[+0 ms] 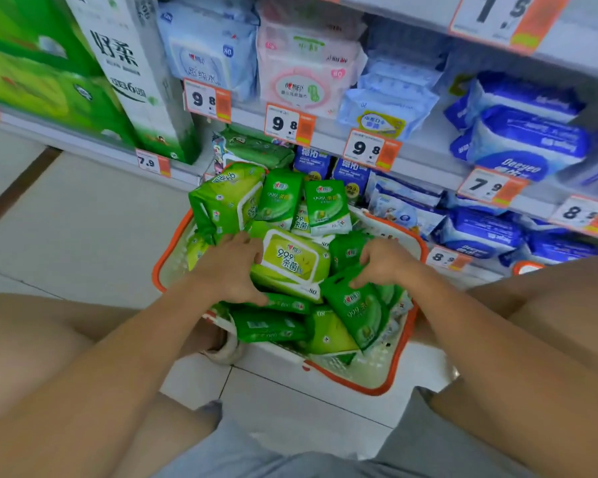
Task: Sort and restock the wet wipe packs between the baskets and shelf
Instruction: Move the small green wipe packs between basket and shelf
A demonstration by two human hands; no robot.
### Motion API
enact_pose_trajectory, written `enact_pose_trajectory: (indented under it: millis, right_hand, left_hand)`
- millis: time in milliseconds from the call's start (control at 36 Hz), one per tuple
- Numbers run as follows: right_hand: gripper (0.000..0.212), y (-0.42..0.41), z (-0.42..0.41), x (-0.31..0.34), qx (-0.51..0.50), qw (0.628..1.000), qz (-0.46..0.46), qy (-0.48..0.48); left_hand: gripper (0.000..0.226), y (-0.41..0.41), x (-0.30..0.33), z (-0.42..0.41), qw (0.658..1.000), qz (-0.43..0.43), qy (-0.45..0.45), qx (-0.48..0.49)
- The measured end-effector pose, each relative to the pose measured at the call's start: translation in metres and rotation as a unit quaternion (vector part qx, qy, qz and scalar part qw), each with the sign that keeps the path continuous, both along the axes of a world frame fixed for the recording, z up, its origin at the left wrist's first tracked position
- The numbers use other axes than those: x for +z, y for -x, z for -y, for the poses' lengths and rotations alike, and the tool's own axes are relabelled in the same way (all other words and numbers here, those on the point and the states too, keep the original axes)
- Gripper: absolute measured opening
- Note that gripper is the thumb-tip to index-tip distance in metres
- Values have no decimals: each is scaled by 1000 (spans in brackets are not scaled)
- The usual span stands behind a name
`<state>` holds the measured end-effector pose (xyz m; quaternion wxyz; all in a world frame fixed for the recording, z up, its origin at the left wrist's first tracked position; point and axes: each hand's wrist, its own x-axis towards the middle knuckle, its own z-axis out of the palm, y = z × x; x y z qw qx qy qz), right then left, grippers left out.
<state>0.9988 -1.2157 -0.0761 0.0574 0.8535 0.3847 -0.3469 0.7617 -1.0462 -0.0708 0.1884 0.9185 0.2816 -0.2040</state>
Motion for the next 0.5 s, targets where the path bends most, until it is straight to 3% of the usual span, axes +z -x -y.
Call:
enact_pose_trajectory:
  millis: [83, 194, 250, 278, 361, 417, 444, 500]
  right_hand:
    - [51, 12, 14, -13, -26, 997, -67, 24]
    - [38, 28, 26, -29, -104, 980, -171, 15]
    - [37, 32, 30, -34, -133, 969, -205, 22]
    - [38, 32, 31, -35, -133, 967, -214, 21]
    - [65, 21, 31, -34, -159, 954, -253, 6]
    - [71, 9, 27, -28, -183, 943, -277, -26]
    - [73, 3, 25, -23, -195, 935, -293, -45]
    - [67, -8, 19, -5, -225, 910, -337, -84]
  left_hand:
    - [57, -3, 6, 1, 998, -22, 3, -56]
    - [68, -6, 10, 3, 985, -99, 36, -138]
    - [56, -7, 7, 1, 988, -85, 25, -130]
    - [49, -8, 6, -2, 991, -69, 17, -117]
    - [20, -12, 7, -12, 997, 24, 61, -48]
    - [37, -15, 9, -20, 984, 92, 147, 29]
    - [38, -16, 13, -22, 969, 119, 205, 75]
    - [17, -19, 23, -24, 908, 168, 332, 194]
